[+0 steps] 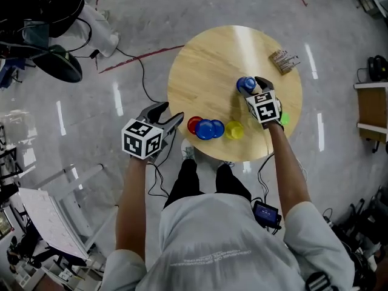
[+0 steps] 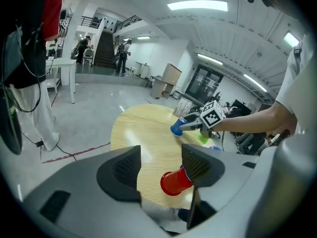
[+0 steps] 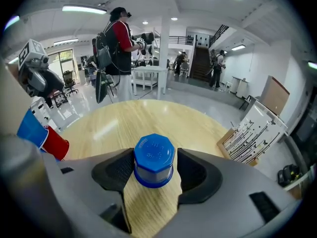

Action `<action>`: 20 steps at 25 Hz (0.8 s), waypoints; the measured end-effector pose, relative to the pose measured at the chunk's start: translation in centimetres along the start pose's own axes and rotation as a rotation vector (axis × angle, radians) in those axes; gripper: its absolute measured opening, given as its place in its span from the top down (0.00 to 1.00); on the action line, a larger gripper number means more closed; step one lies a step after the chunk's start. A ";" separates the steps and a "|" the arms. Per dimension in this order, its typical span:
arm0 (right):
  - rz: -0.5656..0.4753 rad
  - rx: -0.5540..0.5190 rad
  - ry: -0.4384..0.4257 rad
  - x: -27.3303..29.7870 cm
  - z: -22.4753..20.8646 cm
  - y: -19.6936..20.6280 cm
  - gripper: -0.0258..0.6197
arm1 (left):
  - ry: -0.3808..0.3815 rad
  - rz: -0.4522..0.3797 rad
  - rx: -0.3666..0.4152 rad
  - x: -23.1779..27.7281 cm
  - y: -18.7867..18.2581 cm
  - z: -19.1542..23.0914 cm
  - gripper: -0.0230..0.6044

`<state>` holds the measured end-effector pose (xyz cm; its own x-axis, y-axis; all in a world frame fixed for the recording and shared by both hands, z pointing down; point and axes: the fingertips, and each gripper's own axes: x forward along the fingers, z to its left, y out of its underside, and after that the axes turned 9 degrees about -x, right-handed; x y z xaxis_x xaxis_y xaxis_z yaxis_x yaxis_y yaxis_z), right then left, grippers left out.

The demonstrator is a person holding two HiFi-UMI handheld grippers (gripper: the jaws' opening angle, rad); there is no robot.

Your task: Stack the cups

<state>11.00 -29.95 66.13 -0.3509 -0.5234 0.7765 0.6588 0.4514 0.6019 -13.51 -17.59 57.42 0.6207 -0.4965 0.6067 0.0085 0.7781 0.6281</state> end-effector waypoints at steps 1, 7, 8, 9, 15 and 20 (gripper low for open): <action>0.000 0.004 0.000 0.1 0.1 0.1 0.50 | 0.001 0.002 -0.003 0.0 0.1 0.3 0.53; -0.021 0.008 -0.016 -1.1 1.1 -0.3 0.53 | 0.013 0.008 0.043 0.6 -0.2 -0.5 0.53; -0.030 0.010 -0.018 -1.7 1.3 -0.5 0.53 | 0.015 0.005 0.056 0.5 -0.4 -0.8 0.53; -0.042 0.012 -0.018 -2.5 1.5 -0.8 0.53 | 0.017 0.000 0.067 0.5 -0.6 -1.2 0.53; -0.113 -0.020 -0.040 -9.0 4.4 -2.8 0.53 | 0.017 -0.033 0.092 -0.5 -0.6 -2.9 0.55; -0.138 -0.079 -0.102 -14.1 8.1 -3.1 0.53 | -0.005 -0.042 0.120 -1.1 -0.9 -4.1 0.58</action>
<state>8.55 -18.08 54.83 -0.5043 -0.4987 0.7050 0.6484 0.3205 0.6906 -10.94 -16.13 54.21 0.6182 -0.5294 0.5810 -0.0600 0.7053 0.7064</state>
